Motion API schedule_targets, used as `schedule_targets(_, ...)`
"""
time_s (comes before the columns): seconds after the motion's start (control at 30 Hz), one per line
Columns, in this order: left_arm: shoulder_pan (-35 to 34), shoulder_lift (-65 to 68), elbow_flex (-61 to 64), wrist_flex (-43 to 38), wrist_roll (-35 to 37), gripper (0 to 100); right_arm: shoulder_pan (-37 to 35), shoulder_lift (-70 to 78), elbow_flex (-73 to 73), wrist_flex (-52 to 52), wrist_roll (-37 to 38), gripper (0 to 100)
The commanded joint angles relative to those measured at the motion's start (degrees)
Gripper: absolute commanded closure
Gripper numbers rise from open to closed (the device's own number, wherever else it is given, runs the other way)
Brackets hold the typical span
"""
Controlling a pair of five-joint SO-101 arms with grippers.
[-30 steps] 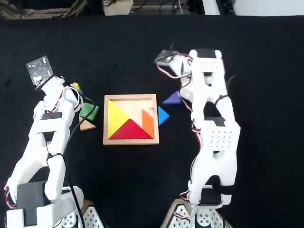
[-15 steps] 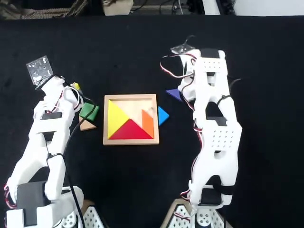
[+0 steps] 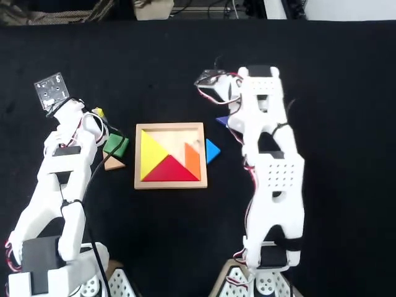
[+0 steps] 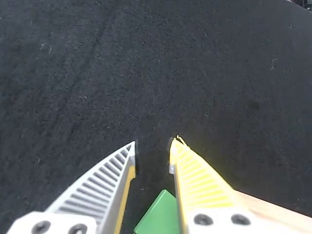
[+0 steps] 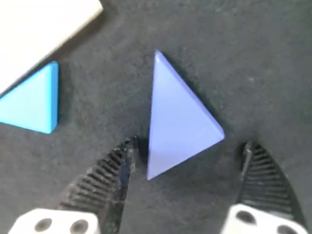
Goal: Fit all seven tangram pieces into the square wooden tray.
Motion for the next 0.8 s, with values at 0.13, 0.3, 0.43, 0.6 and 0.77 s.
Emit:
schedule_targets(0.13,-0.3,-0.4,-4.0,-1.3,-0.4,88,-1.6,4.3,-10.2,-0.9,-2.8,67.5)
schedule_targets(0.3,-0.3,-0.4,-4.0,-1.3,-0.4,88,-1.6,7.2,-14.0,-0.6,0.1,67.1)
schedule_targets(0.43,-0.3,-0.4,-4.0,-1.3,-0.4,88,-3.0,8.6,-14.5,0.3,1.9,67.2)
schedule_targets(0.6,-0.3,-0.4,-4.1,-1.3,-0.4,88,-4.0,8.5,-16.0,0.4,2.0,67.2)
schedule_targets(0.77,-0.3,-0.4,-4.1,-1.3,-0.4,88,-4.5,8.7,-19.3,3.4,2.1,67.2)
